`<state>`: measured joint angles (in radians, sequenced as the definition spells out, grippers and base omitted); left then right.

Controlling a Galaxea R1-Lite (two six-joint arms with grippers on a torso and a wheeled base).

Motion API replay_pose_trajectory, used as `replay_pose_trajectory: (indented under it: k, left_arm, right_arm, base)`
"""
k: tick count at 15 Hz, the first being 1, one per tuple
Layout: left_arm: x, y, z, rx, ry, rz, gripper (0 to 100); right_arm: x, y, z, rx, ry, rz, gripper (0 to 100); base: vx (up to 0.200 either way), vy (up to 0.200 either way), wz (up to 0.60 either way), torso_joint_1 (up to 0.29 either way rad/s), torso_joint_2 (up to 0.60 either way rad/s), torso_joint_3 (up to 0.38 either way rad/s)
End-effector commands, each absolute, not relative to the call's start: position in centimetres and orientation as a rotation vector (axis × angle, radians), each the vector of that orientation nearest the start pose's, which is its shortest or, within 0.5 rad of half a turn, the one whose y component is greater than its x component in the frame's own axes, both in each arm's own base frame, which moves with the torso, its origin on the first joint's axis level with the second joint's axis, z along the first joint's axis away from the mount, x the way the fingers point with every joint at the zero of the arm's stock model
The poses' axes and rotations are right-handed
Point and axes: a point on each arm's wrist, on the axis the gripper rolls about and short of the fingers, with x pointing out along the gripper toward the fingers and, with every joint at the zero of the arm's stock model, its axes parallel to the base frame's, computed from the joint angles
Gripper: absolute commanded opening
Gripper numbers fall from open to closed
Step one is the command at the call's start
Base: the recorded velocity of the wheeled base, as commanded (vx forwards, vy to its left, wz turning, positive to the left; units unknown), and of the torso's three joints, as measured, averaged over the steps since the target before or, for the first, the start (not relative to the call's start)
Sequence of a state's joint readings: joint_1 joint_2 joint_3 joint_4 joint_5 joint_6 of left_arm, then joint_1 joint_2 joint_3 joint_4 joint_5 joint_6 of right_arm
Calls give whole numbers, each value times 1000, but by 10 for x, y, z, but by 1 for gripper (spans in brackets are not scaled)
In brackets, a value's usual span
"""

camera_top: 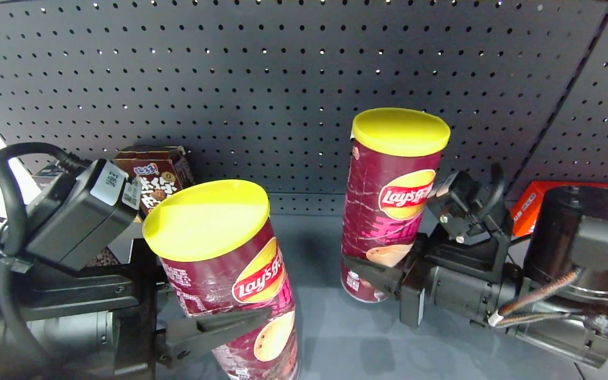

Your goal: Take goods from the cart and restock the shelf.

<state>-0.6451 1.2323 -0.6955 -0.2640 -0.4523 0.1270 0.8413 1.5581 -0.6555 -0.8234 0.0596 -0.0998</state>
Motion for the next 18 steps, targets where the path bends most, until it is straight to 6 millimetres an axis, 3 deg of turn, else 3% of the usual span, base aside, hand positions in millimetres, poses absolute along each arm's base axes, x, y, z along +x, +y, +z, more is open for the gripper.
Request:
replay_pose_trajectory:
  k: [1, 9, 18]
  left_arm:
    - [142, -119, 232, 141, 215, -1107, 0]
    - [147, -113, 230, 136, 226, -1056, 0]
    - [150, -110, 230, 133, 225, -1036, 0]
  right_arm:
    - [155, 195, 203, -101, 29, 934, 0]
    - [132, 212, 178, -71, 108, 847, 0]
    - [139, 221, 163, -55, 101, 790, 0]
  base:
    - [0, 0, 0, 0, 0, 0]
    - [0, 0, 0, 0, 0, 0]
    - [0, 0, 0, 0, 0, 0]
